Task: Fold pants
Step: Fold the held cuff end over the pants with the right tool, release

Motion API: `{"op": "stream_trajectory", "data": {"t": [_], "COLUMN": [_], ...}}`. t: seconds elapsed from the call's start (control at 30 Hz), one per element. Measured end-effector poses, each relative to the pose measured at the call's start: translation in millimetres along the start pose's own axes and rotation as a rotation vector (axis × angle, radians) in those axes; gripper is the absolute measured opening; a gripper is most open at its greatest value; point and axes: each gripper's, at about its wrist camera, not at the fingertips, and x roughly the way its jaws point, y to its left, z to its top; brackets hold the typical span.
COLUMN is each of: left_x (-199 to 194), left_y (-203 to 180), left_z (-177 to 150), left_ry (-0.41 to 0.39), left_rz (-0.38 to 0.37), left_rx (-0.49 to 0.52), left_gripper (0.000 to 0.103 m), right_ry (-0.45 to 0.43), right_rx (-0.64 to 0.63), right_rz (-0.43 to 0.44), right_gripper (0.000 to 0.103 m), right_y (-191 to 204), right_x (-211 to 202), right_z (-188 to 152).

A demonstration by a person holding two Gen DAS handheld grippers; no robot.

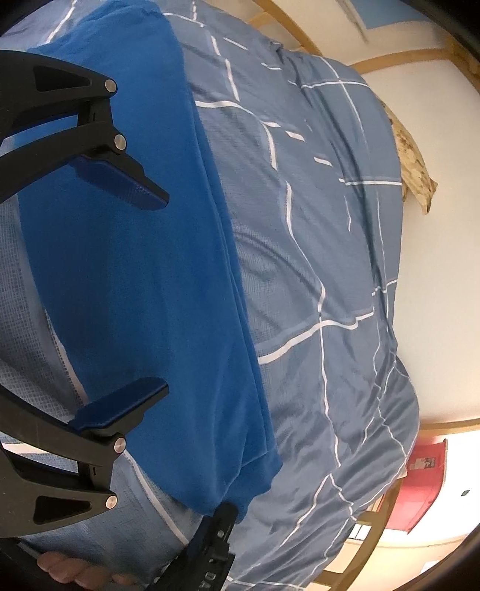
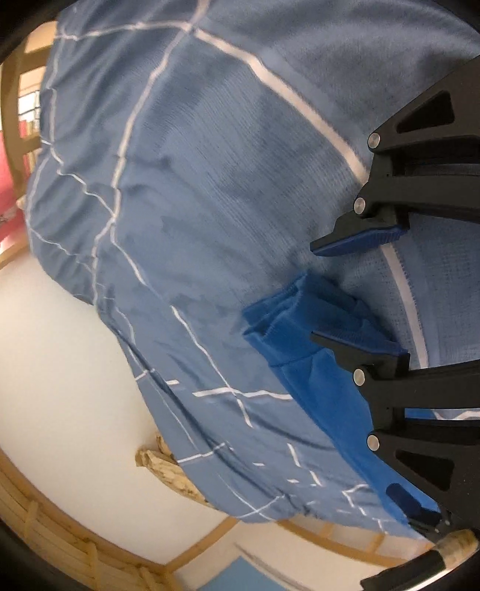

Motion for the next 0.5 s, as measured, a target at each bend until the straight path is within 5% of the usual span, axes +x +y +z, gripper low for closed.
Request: {"op": "stream_trajectory", "data": {"t": [0.2, 0.3, 0.37, 0.5], "left_x": [2.7, 0.6, -2.3, -14.6], "left_y": [6.3, 13.9, 20.0, 41.9], "left_z": [0.8, 0.0, -1.0, -3.3], "left_ry": [0.019, 0.028, 0.033, 0.036], "left_rz": [0.000, 0.002, 0.006, 0.016], "left_rx": [-0.031, -0.053, -0.066, -0.097], "left_gripper": [0.092, 0.092, 0.092, 0.092], "right_ry": [0.047, 0.065, 0.052, -0.029], "right_rx": [0.045, 0.023, -0.019, -0.144], "right_rz": [0.066, 0.070, 0.051, 0.011], "right_gripper": [0.040, 0.028, 0.018, 0.017], "right_y": [-2.8, 2.5, 10.5, 39.8], "right_x": [18.6, 21.6, 18.1, -9.2], "right_z": [3.9, 3.1, 2.5, 3.6]}}
